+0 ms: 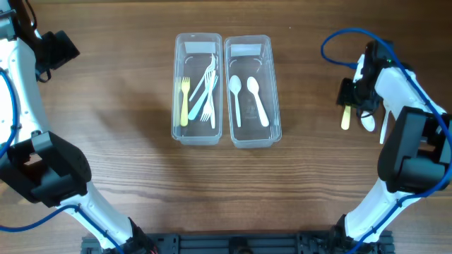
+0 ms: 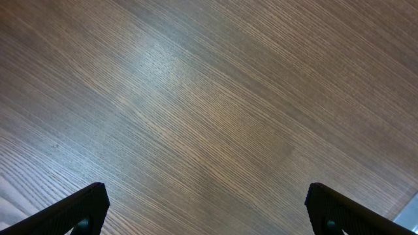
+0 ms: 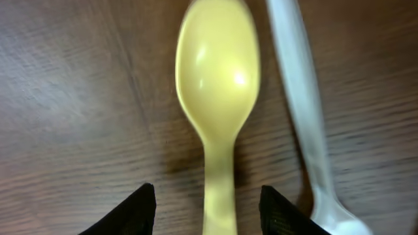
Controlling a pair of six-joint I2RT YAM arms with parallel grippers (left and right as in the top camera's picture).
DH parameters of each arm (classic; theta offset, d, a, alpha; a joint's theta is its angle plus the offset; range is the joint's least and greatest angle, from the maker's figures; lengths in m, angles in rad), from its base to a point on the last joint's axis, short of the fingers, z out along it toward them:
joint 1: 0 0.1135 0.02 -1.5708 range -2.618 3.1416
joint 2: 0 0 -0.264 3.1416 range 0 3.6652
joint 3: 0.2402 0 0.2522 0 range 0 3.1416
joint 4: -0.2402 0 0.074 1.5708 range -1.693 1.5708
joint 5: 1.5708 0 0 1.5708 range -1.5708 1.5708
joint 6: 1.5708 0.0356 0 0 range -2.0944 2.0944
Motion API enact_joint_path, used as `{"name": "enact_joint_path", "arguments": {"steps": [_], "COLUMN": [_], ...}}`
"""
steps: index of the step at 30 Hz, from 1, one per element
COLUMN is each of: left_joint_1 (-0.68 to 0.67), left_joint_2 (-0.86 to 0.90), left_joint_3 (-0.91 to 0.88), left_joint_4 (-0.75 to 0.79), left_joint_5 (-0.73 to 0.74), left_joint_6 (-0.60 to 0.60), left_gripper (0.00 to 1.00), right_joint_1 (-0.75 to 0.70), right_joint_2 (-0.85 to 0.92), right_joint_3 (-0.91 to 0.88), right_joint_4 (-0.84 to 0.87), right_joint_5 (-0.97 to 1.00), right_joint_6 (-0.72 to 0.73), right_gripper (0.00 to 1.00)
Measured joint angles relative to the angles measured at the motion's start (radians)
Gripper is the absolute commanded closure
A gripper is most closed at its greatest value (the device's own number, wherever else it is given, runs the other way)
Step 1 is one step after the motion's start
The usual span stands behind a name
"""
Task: Pack container
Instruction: 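Lower right gripper onto the yellow spoon and grasp it, then carry the yellow spoon into the right container and release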
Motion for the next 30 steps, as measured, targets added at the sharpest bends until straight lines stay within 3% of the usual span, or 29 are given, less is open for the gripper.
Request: {"name": "enact_joint_path", "arguments": {"steps": [2, 4, 7, 12, 17, 21, 30], "left_joint_1": [0.000, 0.000, 0.000, 0.000, 0.000, 0.000, 0.000], "left_joint_2": [0.000, 0.000, 0.000, 0.000, 0.000, 0.000, 0.000], "left_joint_3": [0.000, 0.000, 0.000, 0.000, 0.000, 0.000, 0.000], "left_joint_4": [0.000, 0.000, 0.000, 0.000, 0.000, 0.000, 0.000], "left_joint_5": [0.000, 0.000, 0.000, 0.000, 0.001, 0.000, 0.000], "left_joint_6": [0.000, 0.000, 0.000, 0.000, 0.000, 0.000, 0.000], "left_gripper": [0.00, 0.00, 0.00, 0.00, 0.00, 0.00, 0.00], "right_joint_1": [0.000, 0.000, -0.003, -0.003, 0.026, 0.160, 0.569], "right_joint_2": [0.000, -0.004, -0.007, 0.005, 0.011, 0.011, 0.011], "right_joint_3": [-0.029, -0.039, -0.044, 0.043, 0.356, 0.559, 0.494], "right_joint_4": [0.017, 0.029, 0.037, -0.053, -0.188, -0.237, -0.200], "right_joint_5": [-0.008, -0.010, -0.006, -0.017, -0.106, -0.172, -0.149], "right_joint_6": [0.000, 0.000, 0.002, 0.000, -0.011, -0.011, -0.002], "right_gripper": [0.50, 0.76, 0.96, 0.96, 0.96, 0.96, 0.96]}}
